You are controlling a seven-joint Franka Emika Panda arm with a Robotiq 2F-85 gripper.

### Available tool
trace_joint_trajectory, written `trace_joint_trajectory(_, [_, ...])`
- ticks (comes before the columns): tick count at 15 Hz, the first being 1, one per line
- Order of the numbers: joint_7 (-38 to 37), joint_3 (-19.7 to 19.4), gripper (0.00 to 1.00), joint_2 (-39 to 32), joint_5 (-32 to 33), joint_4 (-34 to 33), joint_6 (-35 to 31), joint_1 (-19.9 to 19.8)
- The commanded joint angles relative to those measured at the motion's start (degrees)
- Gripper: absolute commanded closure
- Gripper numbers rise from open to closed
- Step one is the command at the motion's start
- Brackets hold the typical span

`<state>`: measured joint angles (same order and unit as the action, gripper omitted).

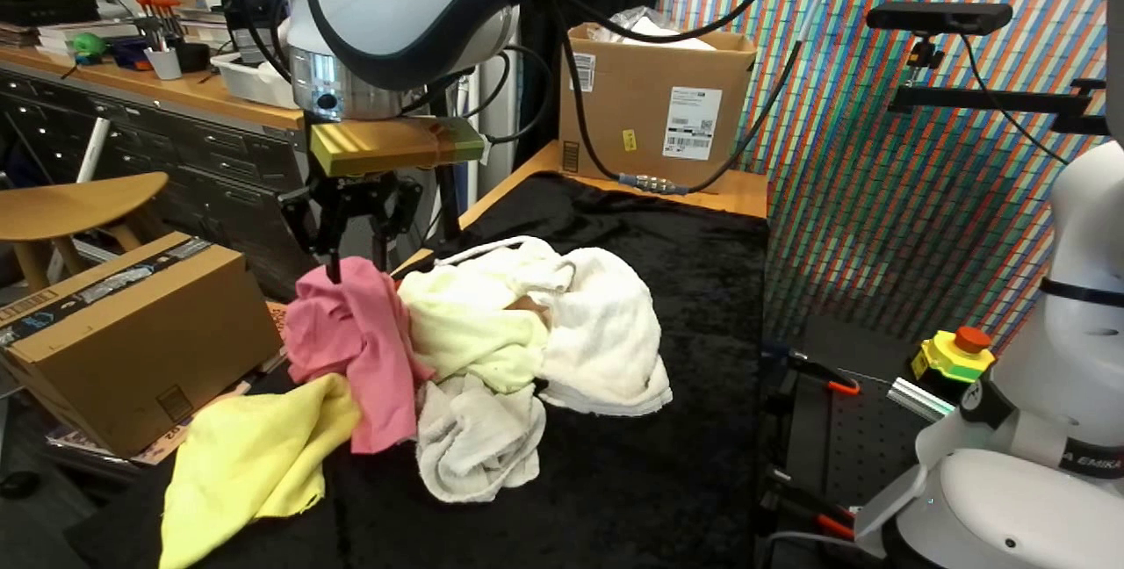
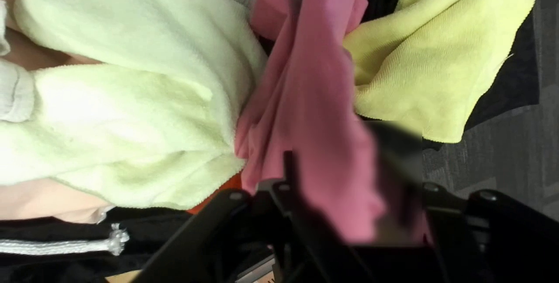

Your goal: Pile the t-shirts and towels on the left side of the table

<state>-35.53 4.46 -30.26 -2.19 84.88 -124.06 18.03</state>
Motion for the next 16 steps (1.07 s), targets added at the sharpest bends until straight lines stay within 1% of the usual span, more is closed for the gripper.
trace_joint_trajectory(1, [-1.61, -0.91, 0.21, -0.28, 1.42, -2.16, 0.99, 0.86])
trace_joint_trajectory(3, [-1.56, -1.01, 0.06, -0.05, 1.57, -2.02, 1.30, 0.83])
trace_joint_trajectory(4, [-1.37, -1.17, 0.00, 0.21, 2.05, -1.84, 2.67, 0.85])
trace_joint_trajectory(8, [0.77, -1.41, 0.00, 1.90, 5.67, 0.77, 11.71, 0.75])
trace_joint_trajectory(11, [4.66, -0.63, 0.00, 4.92, 8.09, 4.49, 18.42, 0.45])
trace_joint_trajectory(13, [6.90, -0.29, 0.00, 8.22, 9.77, 8.14, 20.19, 0.43])
trace_joint_trajectory(16, [8.36, 0.41, 0.00, 14.49, 12.55, 15.22, 21.15, 0.38])
